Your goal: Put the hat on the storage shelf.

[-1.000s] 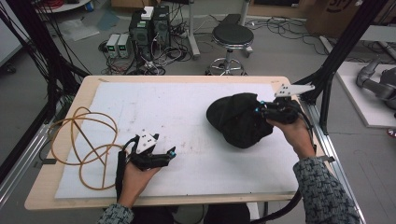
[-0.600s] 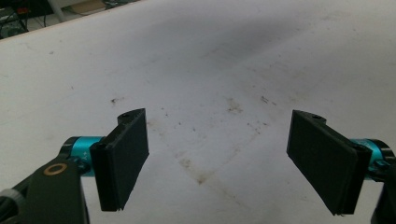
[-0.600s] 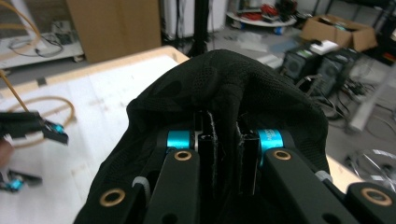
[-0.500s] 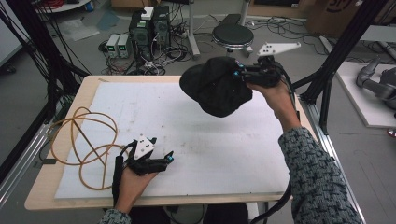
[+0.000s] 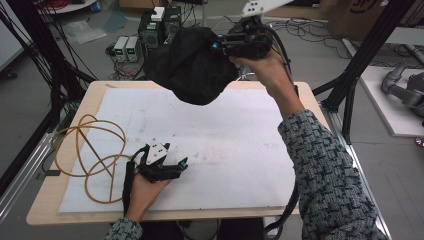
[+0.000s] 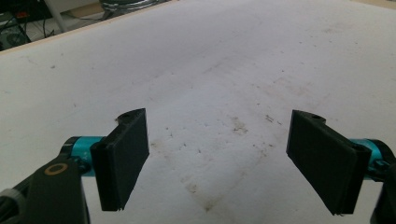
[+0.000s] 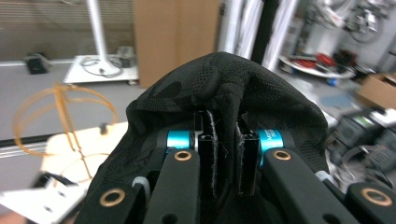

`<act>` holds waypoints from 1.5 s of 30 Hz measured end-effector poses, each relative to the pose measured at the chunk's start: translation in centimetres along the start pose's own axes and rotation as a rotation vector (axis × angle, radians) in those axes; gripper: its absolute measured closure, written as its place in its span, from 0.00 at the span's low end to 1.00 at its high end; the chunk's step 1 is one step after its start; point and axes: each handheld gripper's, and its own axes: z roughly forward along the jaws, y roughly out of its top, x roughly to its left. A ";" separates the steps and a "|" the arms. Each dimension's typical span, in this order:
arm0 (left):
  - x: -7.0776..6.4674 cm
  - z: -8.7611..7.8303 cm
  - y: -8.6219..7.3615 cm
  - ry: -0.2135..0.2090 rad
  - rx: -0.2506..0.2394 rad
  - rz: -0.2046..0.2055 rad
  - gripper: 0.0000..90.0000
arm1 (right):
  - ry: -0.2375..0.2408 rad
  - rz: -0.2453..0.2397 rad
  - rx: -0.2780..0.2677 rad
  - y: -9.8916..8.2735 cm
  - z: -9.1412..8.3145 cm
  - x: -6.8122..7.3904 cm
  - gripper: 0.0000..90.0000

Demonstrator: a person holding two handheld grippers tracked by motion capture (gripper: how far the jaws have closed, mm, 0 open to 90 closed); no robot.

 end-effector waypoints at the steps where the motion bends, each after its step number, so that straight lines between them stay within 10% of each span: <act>1: 0.0 0.0 0.0 -0.001 0.002 0.003 0.24 | 0.016 -0.005 -0.004 0.6 0.5 0.4 0.93; 19: -0.2 -0.2 0.2 -0.006 -0.003 0.018 0.24 | 0.315 -0.067 -0.002 4.9 11.0 6.5 0.93; 45: -0.3 0.3 0.2 -0.004 0.002 0.017 0.24 | 0.539 -0.040 0.032 4.5 18.1 10.7 0.92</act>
